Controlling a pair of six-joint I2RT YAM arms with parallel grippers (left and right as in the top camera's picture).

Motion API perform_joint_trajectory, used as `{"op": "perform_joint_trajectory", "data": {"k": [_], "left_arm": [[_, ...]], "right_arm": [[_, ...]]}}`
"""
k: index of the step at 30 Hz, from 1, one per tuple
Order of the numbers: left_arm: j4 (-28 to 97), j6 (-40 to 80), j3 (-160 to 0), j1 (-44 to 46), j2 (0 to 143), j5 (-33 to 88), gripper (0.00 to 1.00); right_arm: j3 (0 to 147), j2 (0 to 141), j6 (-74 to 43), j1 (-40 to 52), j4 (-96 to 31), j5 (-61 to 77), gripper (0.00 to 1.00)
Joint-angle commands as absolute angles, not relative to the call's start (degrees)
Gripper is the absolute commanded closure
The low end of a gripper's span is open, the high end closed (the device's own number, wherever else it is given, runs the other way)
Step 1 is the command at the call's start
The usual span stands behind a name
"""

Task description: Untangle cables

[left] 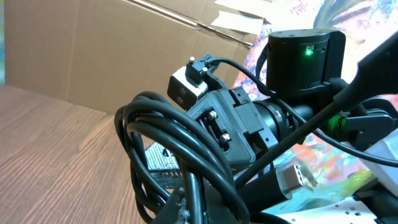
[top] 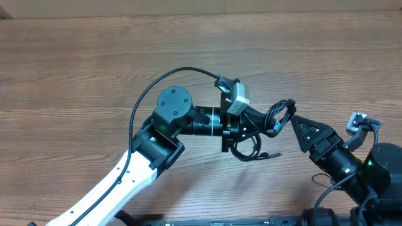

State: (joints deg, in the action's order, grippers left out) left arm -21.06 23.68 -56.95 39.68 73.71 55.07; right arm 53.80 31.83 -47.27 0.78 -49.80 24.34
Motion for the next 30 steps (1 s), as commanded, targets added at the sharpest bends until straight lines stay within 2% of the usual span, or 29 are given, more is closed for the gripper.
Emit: {"op": "perform_joint_trajectory", "data": {"k": [1, 6, 12, 17, 20, 22, 30], "left_arm": [[-21.7, 25.4, -58.0, 40.1, 73.4, 55.4, 0.96], [-21.7, 32.0, -58.0, 40.1, 73.5, 50.3, 0.96], [-21.7, 43.4, -58.0, 39.2, 73.5, 46.3, 0.96], [-21.7, 55.1, -58.0, 36.2, 73.5, 47.6, 0.96], [-21.0, 58.3, -58.0, 34.8, 73.5, 48.5, 0.96], [-20.8, 59.0, -58.0, 34.2, 73.5, 49.1, 0.96], [-20.9, 62.8, -58.0, 33.8, 73.5, 50.0, 0.96]], "right_arm": [[54.7, 32.1, -45.9, 0.7, -49.8, 27.2, 0.37], [54.7, 32.1, -42.6, 0.7, -49.3, 33.4, 0.37], [54.7, 32.1, -32.7, 0.7, -44.2, 46.1, 0.37], [54.7, 32.1, -31.0, 0.7, -38.5, 50.2, 0.44], [54.7, 32.1, -31.0, 0.7, -35.0, 51.7, 0.58], [54.7, 32.1, -31.0, 0.7, -33.2, 52.5, 0.62], [54.7, 32.1, -31.0, 0.7, -32.2, 52.2, 0.63]]}}
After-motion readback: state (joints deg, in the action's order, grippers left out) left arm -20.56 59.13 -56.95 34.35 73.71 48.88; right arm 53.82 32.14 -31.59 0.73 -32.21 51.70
